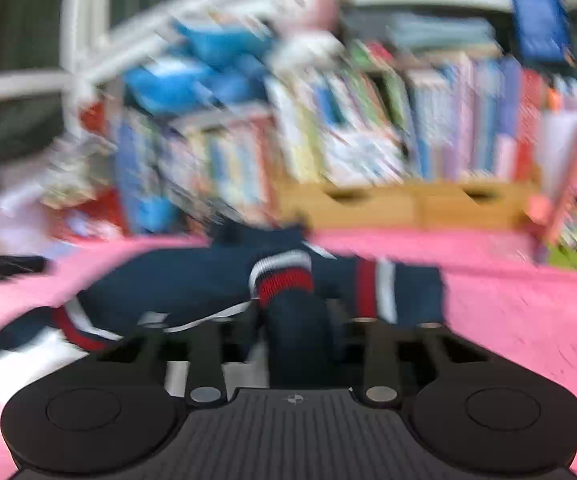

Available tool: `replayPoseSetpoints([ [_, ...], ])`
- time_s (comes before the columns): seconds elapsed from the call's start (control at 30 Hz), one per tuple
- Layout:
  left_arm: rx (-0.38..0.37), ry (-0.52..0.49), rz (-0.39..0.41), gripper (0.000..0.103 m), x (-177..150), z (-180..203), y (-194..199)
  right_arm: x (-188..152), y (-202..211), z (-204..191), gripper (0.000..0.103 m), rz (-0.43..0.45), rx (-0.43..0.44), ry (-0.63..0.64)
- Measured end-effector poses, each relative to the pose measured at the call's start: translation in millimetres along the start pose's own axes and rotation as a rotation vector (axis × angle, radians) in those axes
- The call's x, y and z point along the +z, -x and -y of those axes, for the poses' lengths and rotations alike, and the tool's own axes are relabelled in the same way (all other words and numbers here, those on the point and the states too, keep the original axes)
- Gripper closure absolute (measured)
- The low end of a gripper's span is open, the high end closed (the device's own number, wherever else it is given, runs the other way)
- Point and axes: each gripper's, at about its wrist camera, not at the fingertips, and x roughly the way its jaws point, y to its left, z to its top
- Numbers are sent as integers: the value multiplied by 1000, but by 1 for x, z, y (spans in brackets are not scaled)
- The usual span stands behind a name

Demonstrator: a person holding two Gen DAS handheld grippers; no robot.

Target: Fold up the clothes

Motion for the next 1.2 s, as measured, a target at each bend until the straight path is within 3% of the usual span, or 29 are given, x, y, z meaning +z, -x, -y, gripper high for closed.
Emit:
replayPoseSetpoints([
  [0.07, -90, 42, -76, 26, -9, -13, -4, -7, -21, 1, 48, -124, -83, 27],
  [0.1, -158, 53, -98, 1, -13, -16, -4, -11, -24, 1, 32, -159, -65, 36],
  [0.13, -206, 41, -101, 0, -17, -16, -4, -16, -19, 3, 17, -146, -12, 41],
  [0.17, -247, 26, -104, 0, -20, -16, -4, -20, -15, 5, 12, -130, 40, 47],
  [0.23, -243, -32, -141, 0, -20, -7, -13, -21, -9, 7, 3, -97, 105, 68],
  [0.3, -224, -68, -216, 0, -23, 3, -30, -18, -13, 7, 0, -116, 134, 98],
  [0.37, -211, -104, -232, 3, -31, 15, -37, -20, -23, 1, 3, -161, 126, 147],
  [0.43, -212, -154, -190, 23, -38, 25, -33, -26, -28, -13, 10, -182, 77, 230],
  [0.53, -236, -227, -142, 33, -43, 32, -20, -33, -7, -40, 8, -29, -29, 400],
  [0.57, -239, -248, -135, 33, -46, 32, -18, -31, 0, -48, 5, 22, -20, 448],
  [0.6, -236, -255, -129, 33, -48, 31, -16, -29, 5, -56, 1, 67, -2, 494],
  [0.63, -234, -240, -131, 33, -50, 27, -15, -25, 8, -64, 0, 71, 75, 523],
  [0.73, -248, -147, -146, 31, -58, 9, -9, -24, -12, -95, 1, -4, 240, 582],
  [0.77, -247, -117, -149, 30, -63, 2, -4, -26, -22, -105, 3, -35, 256, 600],
  [0.8, -243, -98, -149, 26, -68, -4, 1, -30, -33, -112, 12, -81, 272, 601],
  [0.83, -234, -82, -146, 25, -72, -10, 6, -33, -44, -118, 23, -123, 292, 593],
  [0.9, -223, -59, -128, 24, -76, -21, 20, -31, -55, -113, 53, -196, 390, 443],
  [0.97, -222, -43, -111, 23, -80, -28, 31, -30, -54, -113, 62, -207, 401, 391],
  [1.03, -219, -27, -94, 23, -79, -30, 37, -29, -48, -117, 84, -185, 364, 397],
  [1.2, -305, 4, 8, 21, -66, -15, 55, -10, -42, -136, 89, -87, 268, 415],
])
